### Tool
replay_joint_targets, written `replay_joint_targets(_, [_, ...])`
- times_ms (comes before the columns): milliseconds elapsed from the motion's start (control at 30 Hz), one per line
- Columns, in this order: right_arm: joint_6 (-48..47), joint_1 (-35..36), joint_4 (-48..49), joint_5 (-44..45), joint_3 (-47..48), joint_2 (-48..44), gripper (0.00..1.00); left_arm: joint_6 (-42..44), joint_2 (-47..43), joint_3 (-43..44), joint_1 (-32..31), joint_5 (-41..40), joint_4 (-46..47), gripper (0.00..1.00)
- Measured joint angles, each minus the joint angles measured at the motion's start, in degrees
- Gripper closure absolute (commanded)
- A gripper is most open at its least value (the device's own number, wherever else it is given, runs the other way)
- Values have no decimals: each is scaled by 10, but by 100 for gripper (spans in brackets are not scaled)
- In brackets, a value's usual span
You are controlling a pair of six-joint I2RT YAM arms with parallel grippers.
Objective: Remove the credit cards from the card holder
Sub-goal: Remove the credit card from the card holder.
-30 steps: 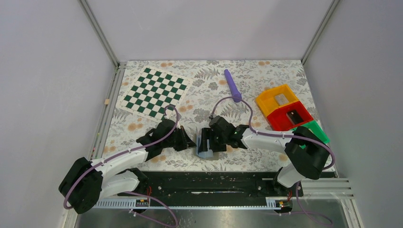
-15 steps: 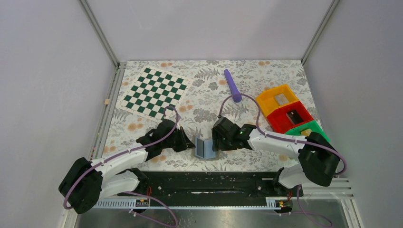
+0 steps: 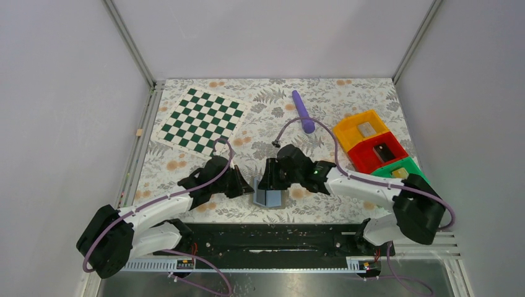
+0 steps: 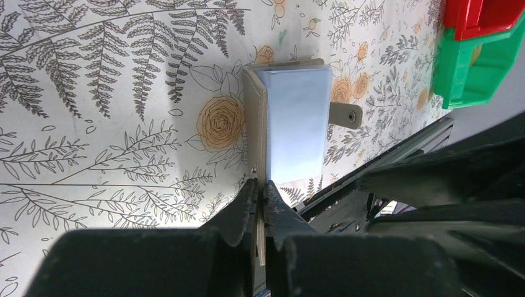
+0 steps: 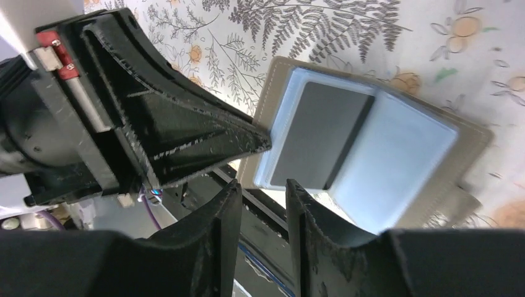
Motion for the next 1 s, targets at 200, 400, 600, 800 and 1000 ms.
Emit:
replay_joint_targets(200, [22,-7,97,-54,-28,70,63,-1,1,0,0,-16,-16,96])
replay_joint_targets(400, [30,-49,174,-103,-82,110,64,-6,5,0,-1,-60,-74,80])
replay_joint_targets(600, [30,-56,191,-108,-101,117,65,-5,5,17,-1,-87,-120,71])
replay_joint_targets(800, [30,-56,197,-108,-101,119,67,4,5,53,-1,-95,-139,67])
replay_joint_targets(1000, [30,-56,197,-114,-101,124,69,10,5,61,-1,-92,-139,77])
